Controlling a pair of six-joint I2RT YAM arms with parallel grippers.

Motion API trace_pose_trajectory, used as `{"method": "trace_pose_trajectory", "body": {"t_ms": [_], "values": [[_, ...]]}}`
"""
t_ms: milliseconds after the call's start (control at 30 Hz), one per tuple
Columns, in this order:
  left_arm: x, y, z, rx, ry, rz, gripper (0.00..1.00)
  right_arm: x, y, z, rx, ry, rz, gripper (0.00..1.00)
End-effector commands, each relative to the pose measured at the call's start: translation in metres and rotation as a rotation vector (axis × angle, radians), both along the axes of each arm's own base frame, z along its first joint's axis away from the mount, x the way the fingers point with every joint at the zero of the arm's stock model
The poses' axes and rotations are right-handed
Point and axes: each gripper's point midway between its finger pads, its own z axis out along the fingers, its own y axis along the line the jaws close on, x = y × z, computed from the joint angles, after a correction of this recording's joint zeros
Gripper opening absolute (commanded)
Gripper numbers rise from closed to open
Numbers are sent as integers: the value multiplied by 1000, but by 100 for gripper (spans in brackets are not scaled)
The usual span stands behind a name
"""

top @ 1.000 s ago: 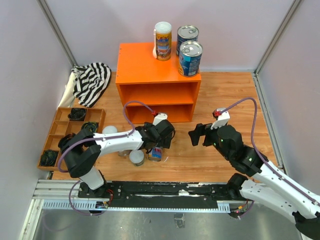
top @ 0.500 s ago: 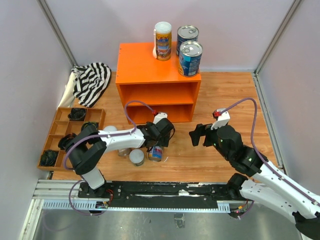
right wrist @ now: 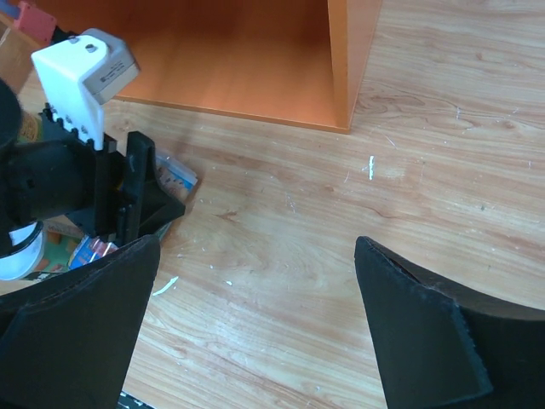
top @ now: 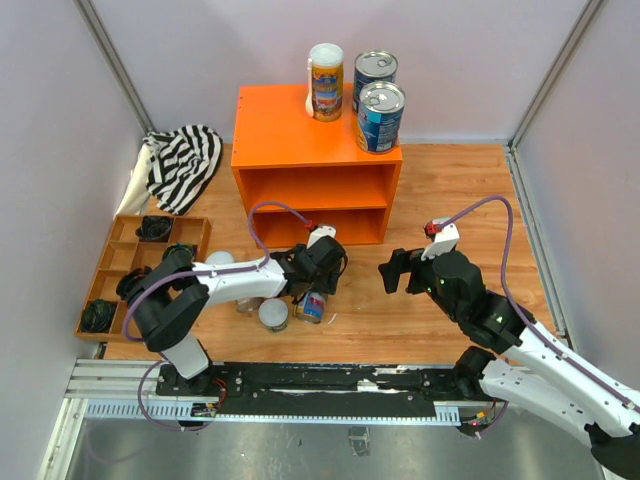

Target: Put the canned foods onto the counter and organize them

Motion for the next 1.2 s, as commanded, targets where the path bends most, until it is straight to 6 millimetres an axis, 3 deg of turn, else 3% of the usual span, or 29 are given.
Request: {"method": "trace_pose_trajectory", "body": {"t_ms": [0,233,600,1167], "values": [[0,-18,47,-140,-107,-55,1,0,-7,-4,-21,-7,-24,97],[-8,-25,109,-258,-270,-108,0,0,-8,-4,-21,-7,-28,97],[-23,-22,172,-337,-417,-118,0,0,-8,1,-20,-14,-29,97],[-44,10,344,-503,-748,5,0,1,-11,0,-21,-18,-39,97]]}}
